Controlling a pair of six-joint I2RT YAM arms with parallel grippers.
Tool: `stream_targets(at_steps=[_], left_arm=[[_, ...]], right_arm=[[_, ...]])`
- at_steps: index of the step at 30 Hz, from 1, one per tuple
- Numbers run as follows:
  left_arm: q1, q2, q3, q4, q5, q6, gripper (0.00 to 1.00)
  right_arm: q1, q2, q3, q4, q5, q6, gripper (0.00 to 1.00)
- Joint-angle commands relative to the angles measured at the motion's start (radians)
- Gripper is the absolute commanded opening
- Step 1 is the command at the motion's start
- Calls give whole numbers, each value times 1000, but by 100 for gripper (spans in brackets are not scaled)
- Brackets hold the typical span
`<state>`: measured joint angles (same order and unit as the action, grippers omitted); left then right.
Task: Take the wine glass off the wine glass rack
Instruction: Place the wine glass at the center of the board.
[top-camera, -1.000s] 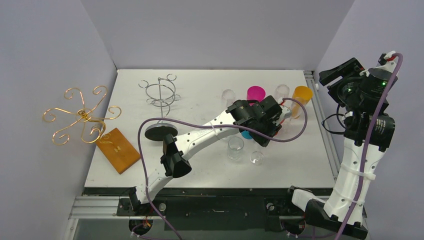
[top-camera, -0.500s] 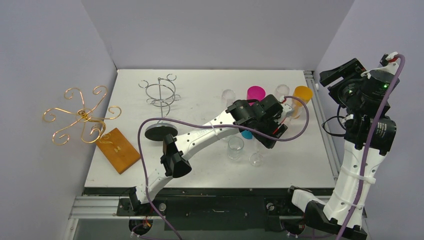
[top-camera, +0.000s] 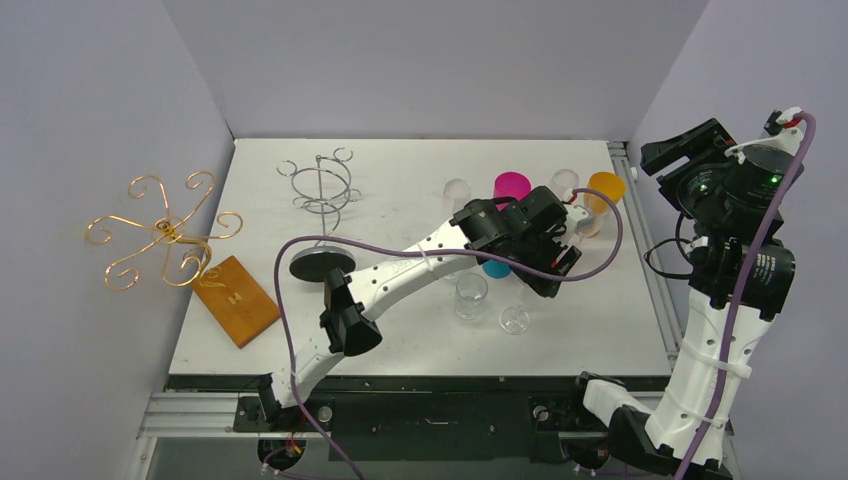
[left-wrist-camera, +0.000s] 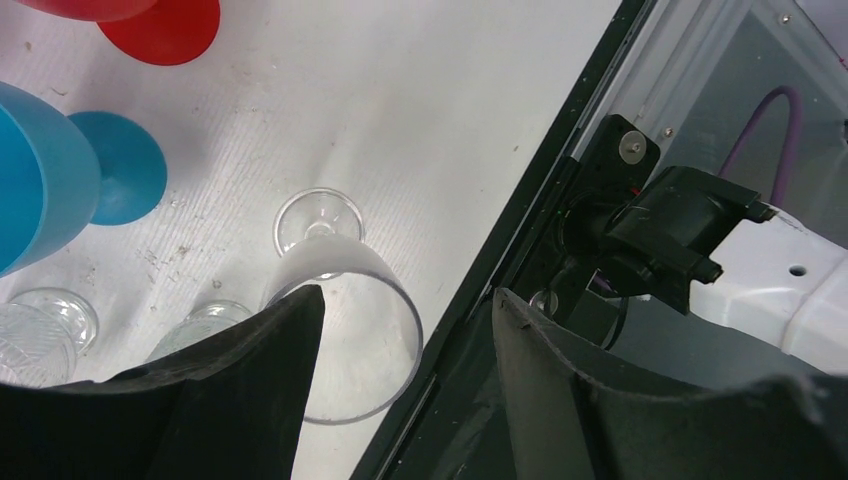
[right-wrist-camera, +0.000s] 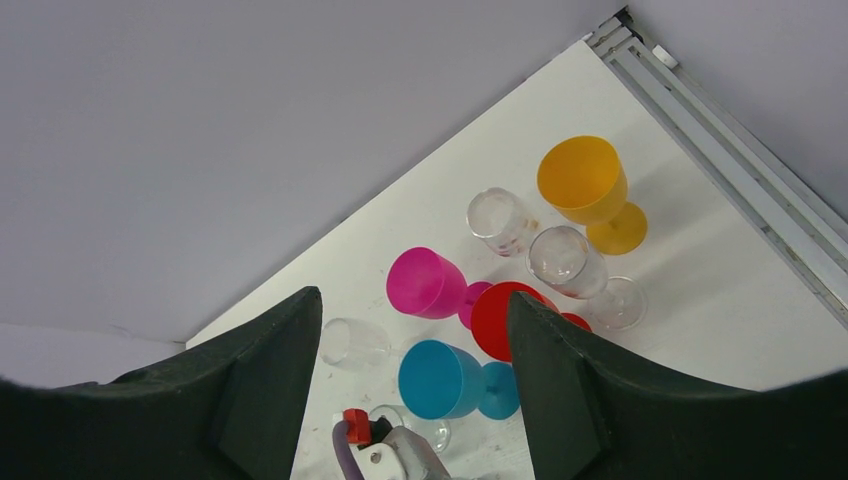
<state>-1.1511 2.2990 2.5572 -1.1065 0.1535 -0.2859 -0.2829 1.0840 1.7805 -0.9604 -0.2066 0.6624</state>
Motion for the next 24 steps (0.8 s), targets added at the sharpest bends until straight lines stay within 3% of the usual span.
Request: stream_targets(at_steps=[1, 16, 24], left_arm=[[-11, -98, -10, 61, 27, -12, 59], [-21, -162, -36, 74, 27, -21, 61], [-12, -282, -94, 109, -36, -31, 65]], right_arm=[[-9, -23, 36, 2, -3, -13, 63], [-9, -34, 56, -15, -6, -13, 63], [-9, -32, 57, -10, -23, -3, 64]])
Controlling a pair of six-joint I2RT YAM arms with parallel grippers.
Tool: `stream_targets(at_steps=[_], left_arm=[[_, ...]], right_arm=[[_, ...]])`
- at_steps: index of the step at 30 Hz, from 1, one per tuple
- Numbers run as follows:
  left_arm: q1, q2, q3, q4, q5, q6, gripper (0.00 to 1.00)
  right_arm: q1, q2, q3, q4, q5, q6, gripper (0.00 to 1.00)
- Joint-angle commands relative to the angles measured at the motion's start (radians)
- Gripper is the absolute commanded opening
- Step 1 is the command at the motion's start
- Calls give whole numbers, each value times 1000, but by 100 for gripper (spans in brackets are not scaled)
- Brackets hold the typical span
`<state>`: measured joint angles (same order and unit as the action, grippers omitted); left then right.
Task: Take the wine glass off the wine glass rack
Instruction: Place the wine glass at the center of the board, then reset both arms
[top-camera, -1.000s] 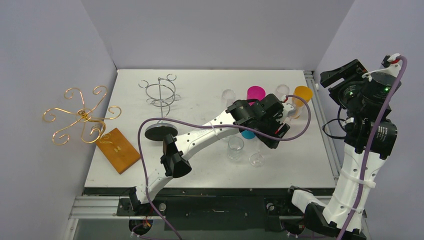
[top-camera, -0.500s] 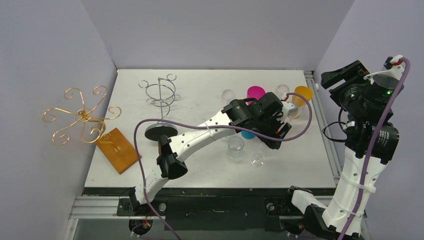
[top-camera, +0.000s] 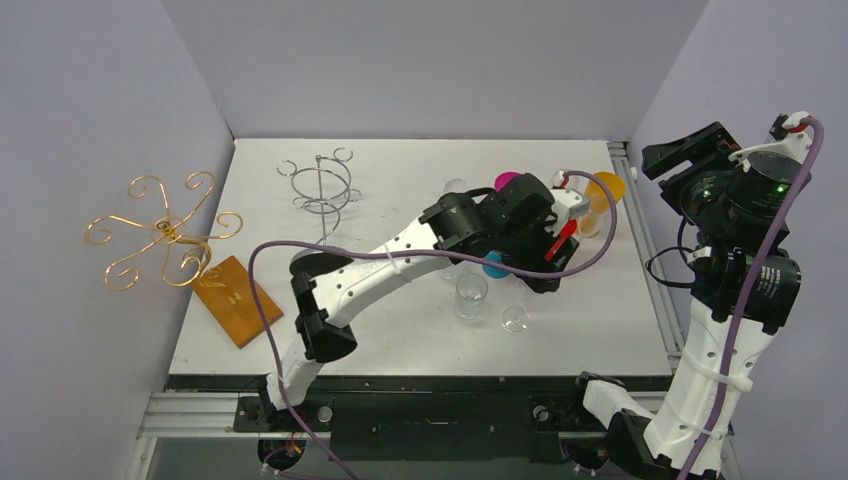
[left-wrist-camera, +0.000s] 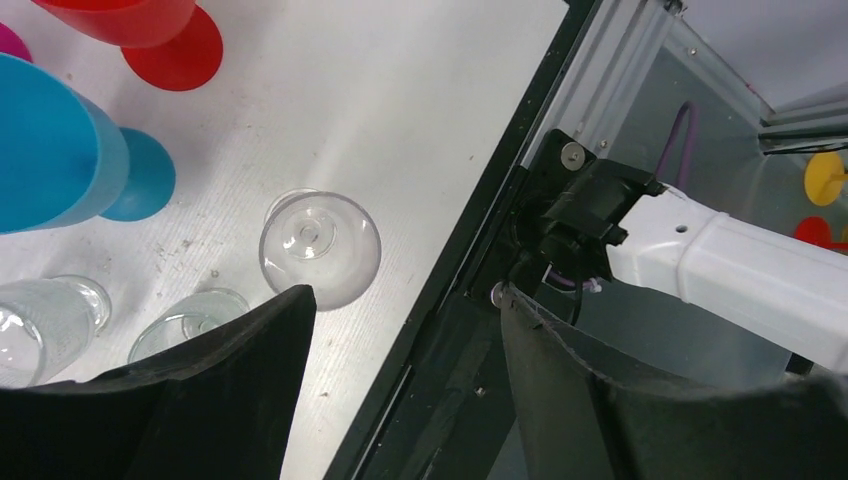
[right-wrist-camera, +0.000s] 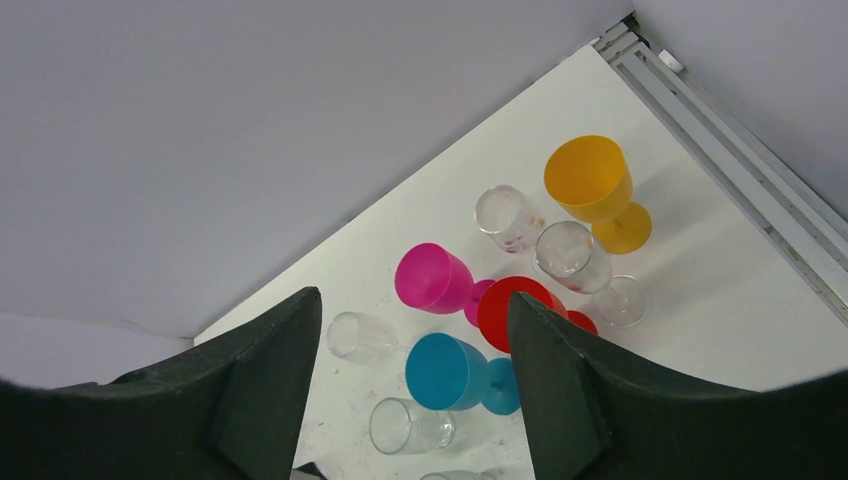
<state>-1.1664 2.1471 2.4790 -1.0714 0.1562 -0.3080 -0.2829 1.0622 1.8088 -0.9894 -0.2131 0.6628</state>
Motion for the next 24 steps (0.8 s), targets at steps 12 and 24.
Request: stream_targets(at_steps=[12, 24], left_arm=[[278, -498, -337, 255, -110, -68, 97], [527, -664, -628, 351, -294, -157, 96]], right_arm=[[32, -14, -48, 119, -59, 61, 64], [347, -11, -176, 185, 173, 63, 65]])
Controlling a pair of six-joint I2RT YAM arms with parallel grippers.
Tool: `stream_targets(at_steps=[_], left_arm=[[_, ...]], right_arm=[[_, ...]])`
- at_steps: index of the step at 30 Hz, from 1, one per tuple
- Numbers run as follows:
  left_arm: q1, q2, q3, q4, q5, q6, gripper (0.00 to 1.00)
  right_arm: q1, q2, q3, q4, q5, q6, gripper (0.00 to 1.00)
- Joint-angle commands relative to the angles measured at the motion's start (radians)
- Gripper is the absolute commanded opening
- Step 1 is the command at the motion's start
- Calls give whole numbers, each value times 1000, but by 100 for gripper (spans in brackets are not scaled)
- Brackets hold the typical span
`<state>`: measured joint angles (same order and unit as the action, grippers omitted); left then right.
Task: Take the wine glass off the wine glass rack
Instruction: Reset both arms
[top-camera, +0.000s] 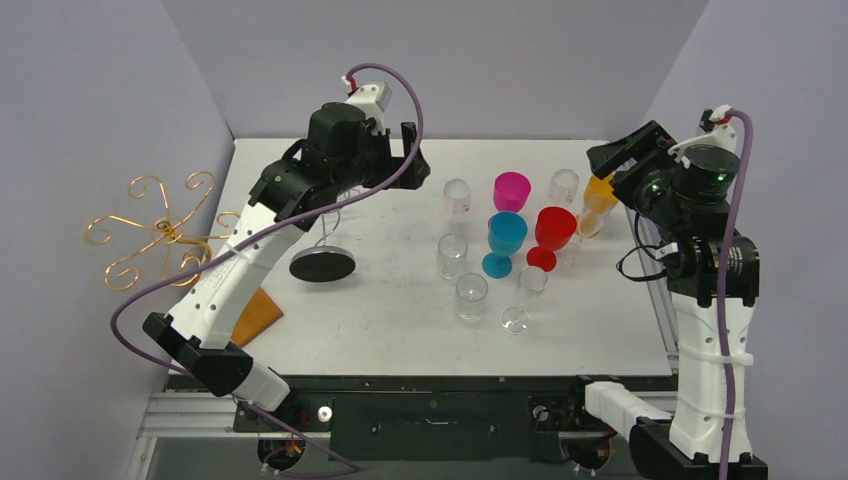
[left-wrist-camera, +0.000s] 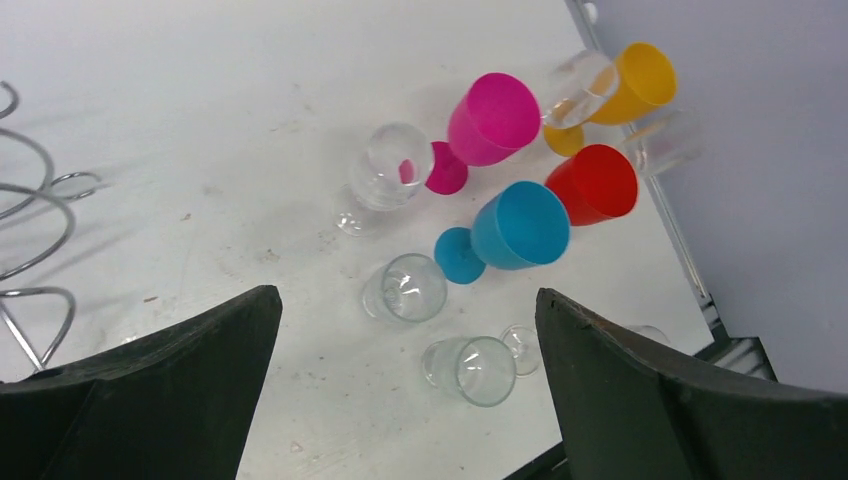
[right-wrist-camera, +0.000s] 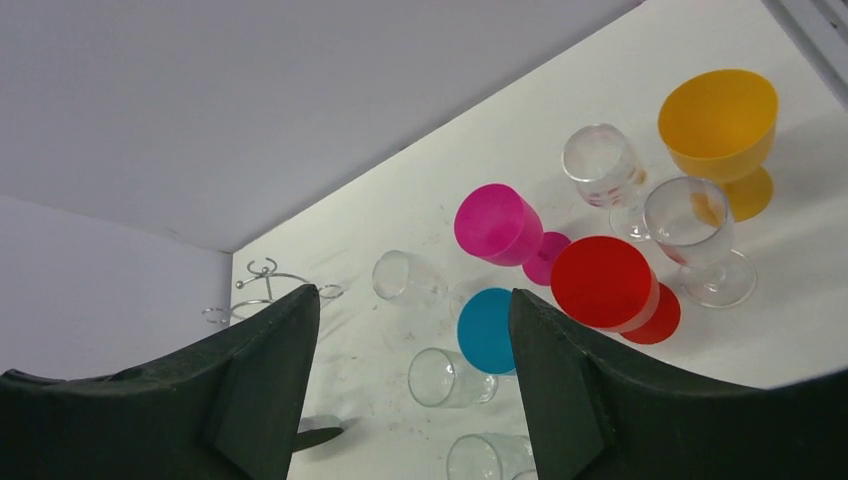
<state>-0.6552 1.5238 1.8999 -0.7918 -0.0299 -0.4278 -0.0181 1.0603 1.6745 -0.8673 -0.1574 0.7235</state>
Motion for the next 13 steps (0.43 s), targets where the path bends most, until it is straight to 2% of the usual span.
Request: stream_targets(at_steps=[1, 5, 13], left_arm=[[23, -43, -67, 73, -115, -38, 96], [49, -62, -121, 97, -115, -44, 96], [79, -112, -209, 177, -73, -33, 96]], right_arm=[[120, -7, -58, 65, 134, 1, 65], [213, -10, -122, 114, 224, -1, 65], [249, -8, -171, 126, 258, -3, 65]])
